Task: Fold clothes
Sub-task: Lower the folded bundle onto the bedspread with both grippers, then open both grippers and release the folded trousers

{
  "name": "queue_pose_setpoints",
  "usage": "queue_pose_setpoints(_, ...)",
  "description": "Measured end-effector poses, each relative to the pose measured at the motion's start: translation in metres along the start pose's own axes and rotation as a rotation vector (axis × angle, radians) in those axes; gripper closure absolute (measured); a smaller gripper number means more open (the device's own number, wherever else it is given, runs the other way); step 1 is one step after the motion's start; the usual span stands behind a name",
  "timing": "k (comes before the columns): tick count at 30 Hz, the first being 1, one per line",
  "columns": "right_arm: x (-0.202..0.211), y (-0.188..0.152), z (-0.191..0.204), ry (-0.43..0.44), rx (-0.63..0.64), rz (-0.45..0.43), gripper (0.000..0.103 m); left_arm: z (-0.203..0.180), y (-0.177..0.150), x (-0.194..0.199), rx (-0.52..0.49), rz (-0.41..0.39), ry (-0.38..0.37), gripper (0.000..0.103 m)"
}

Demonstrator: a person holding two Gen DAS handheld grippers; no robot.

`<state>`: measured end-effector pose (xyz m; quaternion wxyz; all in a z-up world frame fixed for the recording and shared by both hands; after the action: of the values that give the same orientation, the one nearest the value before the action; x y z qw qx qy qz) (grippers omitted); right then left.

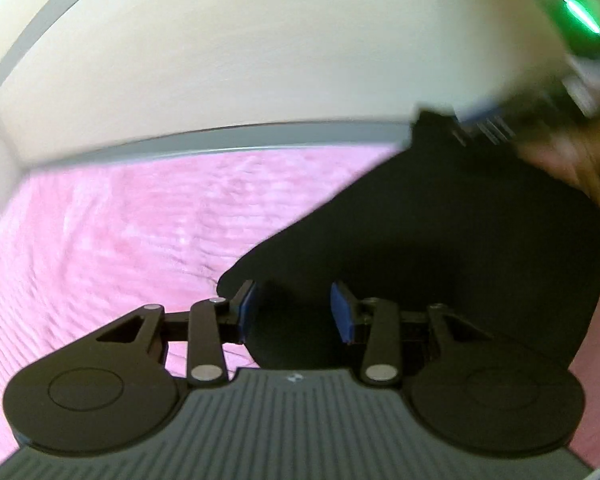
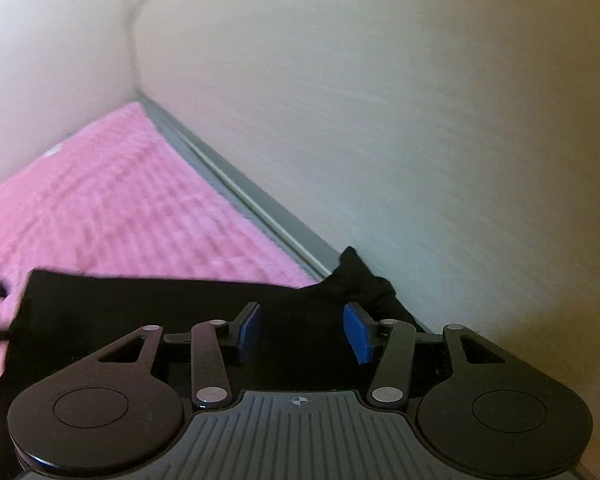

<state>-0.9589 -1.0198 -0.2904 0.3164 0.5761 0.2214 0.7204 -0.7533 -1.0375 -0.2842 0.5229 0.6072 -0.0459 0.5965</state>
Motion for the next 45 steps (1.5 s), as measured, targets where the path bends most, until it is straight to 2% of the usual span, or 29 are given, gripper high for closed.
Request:
queue_pose_setpoints(1, 0.004, -0.006, 0.001, 0.016, -0.001, 0.005, 0.039, 0.007, -0.001, 0.002, 0.076, 0.007, -0.037, 0.07)
queue_pose_setpoints(2, 0.0, -0.014, 0.001, 0.032, -0.013, 0.028, 0.032, 0.011, -0.005, -0.003, 0.126, 0.023, -0.05, 0.076)
queue_pose_setpoints(5, -0.017, -0.035, -0.004, 0.056, -0.023, 0.088, 0.032, 0.018, -0.023, -0.032, 0.213, 0.098, -0.097, 0.076)
queue_pose_setpoints(6, -0.02, -0.04, -0.005, 0.063, -0.024, 0.104, 0.032, 0.02, -0.026, -0.038, 0.221, 0.095, -0.095, 0.076)
queue_pose_setpoints(9, 0.005, -0.039, -0.002, 0.07, 0.0, 0.119, 0.032, 0.02, -0.025, -0.032, 0.203, 0.109, -0.085, 0.076)
queue_pose_setpoints(13, 0.057, -0.057, 0.007, 0.069, 0.064, 0.087, 0.032, 0.013, -0.038, 0.008, 0.196, 0.11, -0.038, 0.078)
queue_pose_setpoints(16, 0.062, -0.093, 0.003, 0.059, 0.108, 0.153, 0.032, -0.017, -0.059, 0.036, 0.203, 0.126, -0.061, 0.078)
queue_pose_setpoints(17, 0.059, -0.107, -0.003, 0.059, 0.101, 0.191, 0.032, -0.029, -0.071, 0.035, 0.206, 0.155, -0.077, 0.078)
queue_pose_setpoints(19, 0.059, -0.119, -0.011, 0.074, 0.097, 0.2, 0.032, -0.048, -0.09, 0.026, 0.169, 0.194, -0.089, 0.077)
queue_pose_setpoints(21, 0.069, -0.112, -0.013, 0.06, 0.106, 0.199, 0.032, -0.054, -0.096, 0.025, 0.141, 0.195, -0.077, 0.077)
queue_pose_setpoints(25, 0.094, -0.11, -0.019, 0.051, 0.093, 0.206, 0.032, -0.055, -0.096, 0.047, 0.224, 0.221, -0.037, 0.077)
queue_pose_setpoints(28, 0.089, -0.14, -0.03, 0.036, 0.08, 0.336, 0.032, -0.07, -0.113, 0.048, 0.197, 0.306, -0.057, 0.075)
queue_pose_setpoints(29, 0.092, -0.139, -0.031, 0.033, 0.078, 0.346, 0.032, -0.071, -0.115, 0.05, 0.198, 0.321, -0.055, 0.073)
queue_pose_setpoints(32, 0.116, -0.119, -0.027, 0.055, 0.041, 0.325, 0.031, -0.065, -0.11, 0.076, 0.227, 0.341, -0.01, 0.075)
queue_pose_setpoints(33, 0.126, -0.114, -0.026, 0.056, 0.035, 0.319, 0.026, -0.064, -0.109, 0.088, 0.243, 0.338, 0.002, 0.074)
queue_pose_setpoints(34, 0.137, -0.109, -0.025, 0.045, 0.032, 0.312, 0.009, -0.062, -0.107, 0.1, 0.259, 0.335, 0.014, 0.07)
queue_pose_setpoints(35, 0.149, -0.106, -0.025, 0.031, 0.024, 0.3, 0.001, -0.063, -0.109, 0.112, 0.281, 0.335, 0.024, 0.065)
queue_pose_setpoints(37, 0.174, -0.102, -0.024, 0.022, -0.002, 0.279, 0.001, -0.067, -0.112, 0.142, 0.346, 0.325, 0.034, 0.055)
queue_pose_setpoints(41, 0.229, -0.11, -0.013, -0.034, -0.061, 0.273, 0.001, -0.079, -0.122, 0.205, 0.501, 0.275, 0.068, 0.02)
queue_pose_setpoints(44, 0.274, -0.119, 0.002, -0.055, -0.143, 0.231, 0.001, -0.091, -0.124, 0.249, 0.647, 0.229, 0.055, 0.008)
queue_pose_setpoints(45, 0.289, -0.12, 0.01, -0.059, -0.164, 0.213, 0.001, -0.096, -0.125, 0.264, 0.661, 0.218, 0.055, 0.006)
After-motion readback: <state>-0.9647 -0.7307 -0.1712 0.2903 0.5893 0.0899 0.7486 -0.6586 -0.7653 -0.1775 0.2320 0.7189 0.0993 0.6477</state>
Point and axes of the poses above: each gripper's, at about its wrist camera, not at the fingertips, and x roughly against the way its jaws point, z to its left, y to its top, the point moved 10 cm from there along -x, roughly the way its jaws point, and after that the axes turned 7 degrees about -x, right-handed, at the moved point
